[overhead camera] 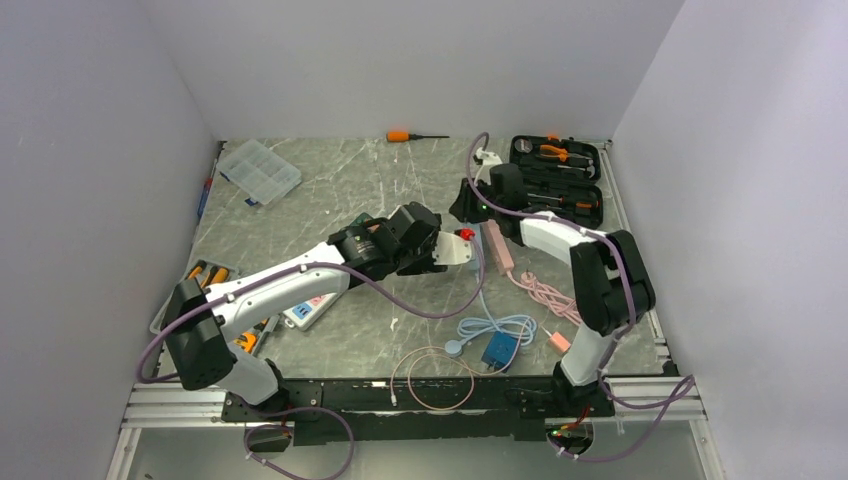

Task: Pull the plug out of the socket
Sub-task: Place the plug at the center of the board, then place the socket at the center of the board.

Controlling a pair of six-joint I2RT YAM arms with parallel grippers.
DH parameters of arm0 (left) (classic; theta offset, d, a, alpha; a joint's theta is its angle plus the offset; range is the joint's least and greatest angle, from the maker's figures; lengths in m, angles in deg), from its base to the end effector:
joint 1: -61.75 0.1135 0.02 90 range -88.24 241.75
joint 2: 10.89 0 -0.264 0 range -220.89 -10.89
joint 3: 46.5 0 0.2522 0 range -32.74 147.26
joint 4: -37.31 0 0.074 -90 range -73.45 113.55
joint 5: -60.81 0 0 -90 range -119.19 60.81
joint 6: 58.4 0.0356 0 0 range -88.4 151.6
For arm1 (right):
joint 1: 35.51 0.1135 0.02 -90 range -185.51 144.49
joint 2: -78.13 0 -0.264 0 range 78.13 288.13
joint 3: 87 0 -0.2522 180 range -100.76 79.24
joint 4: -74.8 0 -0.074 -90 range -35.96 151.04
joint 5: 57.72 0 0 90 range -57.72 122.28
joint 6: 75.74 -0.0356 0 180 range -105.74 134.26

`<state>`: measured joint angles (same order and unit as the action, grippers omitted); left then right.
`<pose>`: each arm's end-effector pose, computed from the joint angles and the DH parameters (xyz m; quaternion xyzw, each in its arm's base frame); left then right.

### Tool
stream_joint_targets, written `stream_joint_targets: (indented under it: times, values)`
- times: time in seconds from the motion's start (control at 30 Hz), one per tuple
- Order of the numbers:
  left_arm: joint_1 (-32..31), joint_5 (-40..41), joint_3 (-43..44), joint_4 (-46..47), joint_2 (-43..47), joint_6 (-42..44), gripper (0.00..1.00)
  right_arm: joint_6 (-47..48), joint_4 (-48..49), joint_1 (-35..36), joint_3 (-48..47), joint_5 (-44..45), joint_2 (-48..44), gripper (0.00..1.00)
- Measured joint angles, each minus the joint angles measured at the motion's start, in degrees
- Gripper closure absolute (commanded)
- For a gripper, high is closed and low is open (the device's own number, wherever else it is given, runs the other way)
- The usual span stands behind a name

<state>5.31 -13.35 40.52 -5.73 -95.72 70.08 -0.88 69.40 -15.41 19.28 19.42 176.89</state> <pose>0.1906 -0.2697 0.3153 0.6249 0.6512 0.0595 0.4264 0.3564 0.1389 0.2126 -0.0929 0.8593 0.2420 0.4410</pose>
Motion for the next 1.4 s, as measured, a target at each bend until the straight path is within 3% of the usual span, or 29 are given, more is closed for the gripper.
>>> stream_joint_targets:
  times: [0.17, 0.37, 0.43, 0.47, 0.63, 0.77, 1.07, 1.17, 1.3, 1.37, 1.4]
  values:
    - [1.36, -5.44, 4.79, -7.93, -1.44, -0.59, 1.00, -0.55, -2.08, 0.31, -8.55, -7.65, 10.03, 0.64]
    - [1.90, -8.28, 4.48, -9.42, -1.42, -2.49, 1.00, -1.97, -3.65, 0.13, -14.36, -10.58, 17.99, 0.30]
    - [1.88, -9.42, 3.10, -9.35, -1.42, -3.61, 1.00, -2.16, -4.04, 0.13, -14.36, -10.01, 17.79, 0.07]
    - [1.88, -10.01, 2.32, -9.42, -1.42, -4.00, 1.00, -2.36, -4.07, 0.13, -14.36, -9.62, 17.46, 0.01]
    - [1.99, -12.68, -1.42, -9.27, -2.99, -6.58, 1.00, -2.40, -5.57, 0.13, -12.28, -5.95, 12.52, 0.00]
    - [2.54, -15.08, -2.19, -9.05, -6.69, -8.66, 1.00, -2.93, -6.05, 0.13, -7.82, -1.44, 2.27, 0.00]
    - [5.99, -19.10, 0.11, -8.50, -18.25, -19.54, 0.99, -6.51, -4.24, 0.13, 11.23, 6.47, -22.25, 0.00]
    - [7.58, -21.73, 4.39, -10.05, -22.16, -23.65, 0.89, -8.09, -5.22, 0.15, 16.24, 8.66, -26.95, 0.00]
    - [10.49, -27.21, 9.33, -11.30, -25.94, -29.75, 0.52, -8.68, -5.53, -0.55, 19.89, 11.15, -34.05, 0.00]
    - [12.28, -28.76, 9.40, -9.64, -26.08, -32.22, 0.06, -8.59, -6.69, 0.07, 21.44, 11.10, -37.48, 0.00]
    - [13.18, -29.24, 9.33, -8.74, -26.01, -33.00, 0.01, -8.50, -7.39, 0.52, 21.99, 11.04, -38.51, 0.00]
